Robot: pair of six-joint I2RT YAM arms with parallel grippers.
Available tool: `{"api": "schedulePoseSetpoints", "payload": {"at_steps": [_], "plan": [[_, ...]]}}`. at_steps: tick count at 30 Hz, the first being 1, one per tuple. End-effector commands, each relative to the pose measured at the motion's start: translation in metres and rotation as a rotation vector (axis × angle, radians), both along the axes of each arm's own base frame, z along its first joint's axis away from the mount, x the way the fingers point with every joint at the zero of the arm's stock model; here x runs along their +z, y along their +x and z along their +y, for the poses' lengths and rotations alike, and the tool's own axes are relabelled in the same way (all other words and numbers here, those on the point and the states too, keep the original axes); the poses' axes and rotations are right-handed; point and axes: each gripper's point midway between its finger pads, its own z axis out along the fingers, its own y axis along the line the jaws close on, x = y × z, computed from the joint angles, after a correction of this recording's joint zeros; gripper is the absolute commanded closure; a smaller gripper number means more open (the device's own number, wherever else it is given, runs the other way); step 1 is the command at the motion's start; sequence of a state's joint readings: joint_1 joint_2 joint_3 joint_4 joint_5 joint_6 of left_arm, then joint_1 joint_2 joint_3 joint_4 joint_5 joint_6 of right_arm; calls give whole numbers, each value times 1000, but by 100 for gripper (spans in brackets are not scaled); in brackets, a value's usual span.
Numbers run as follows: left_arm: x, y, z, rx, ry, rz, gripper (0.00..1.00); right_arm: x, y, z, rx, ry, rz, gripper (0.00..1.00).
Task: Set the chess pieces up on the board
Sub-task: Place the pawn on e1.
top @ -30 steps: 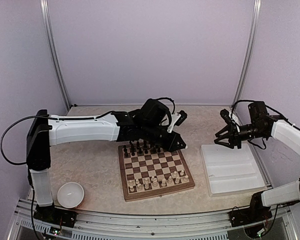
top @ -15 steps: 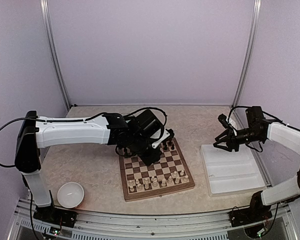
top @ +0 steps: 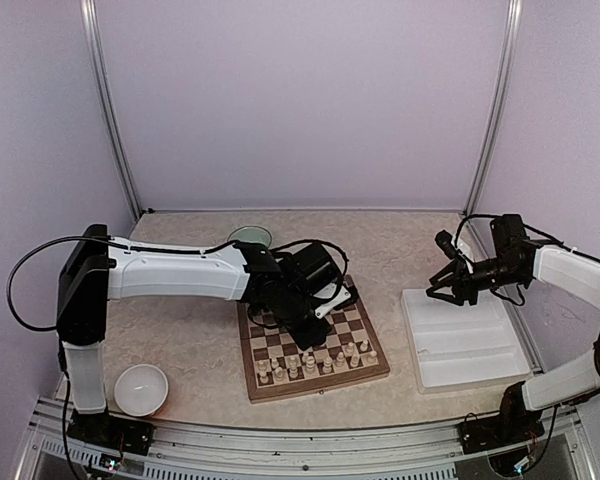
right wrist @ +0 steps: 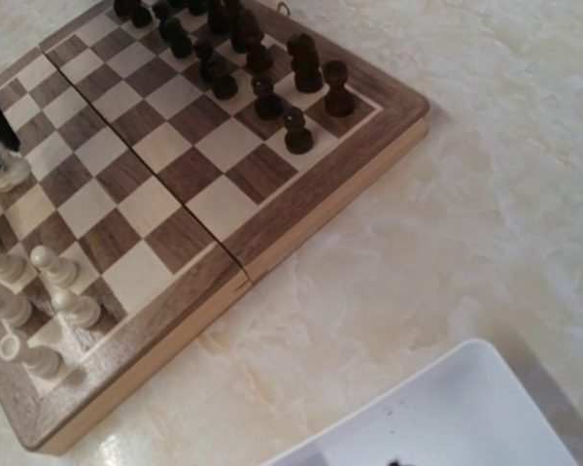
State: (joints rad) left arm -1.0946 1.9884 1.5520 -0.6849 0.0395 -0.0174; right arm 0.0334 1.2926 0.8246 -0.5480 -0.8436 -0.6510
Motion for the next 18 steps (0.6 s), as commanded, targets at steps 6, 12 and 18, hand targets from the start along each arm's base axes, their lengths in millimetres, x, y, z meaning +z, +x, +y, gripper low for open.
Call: {"api": "schedulePoseSetpoints", "payload": {"at_steps": [6, 12, 18], "plan": [[-11, -15, -9, -54, 9, 76, 89, -7, -2, -1, 6, -2, 21, 59], [-17, -17, -7, -54, 28, 90, 89, -7, -3, -1, 9, 0, 26, 59], [-22, -20, -6, -58, 44, 110, 89, -6, -4, 0, 10, 2, 24, 59]]}}
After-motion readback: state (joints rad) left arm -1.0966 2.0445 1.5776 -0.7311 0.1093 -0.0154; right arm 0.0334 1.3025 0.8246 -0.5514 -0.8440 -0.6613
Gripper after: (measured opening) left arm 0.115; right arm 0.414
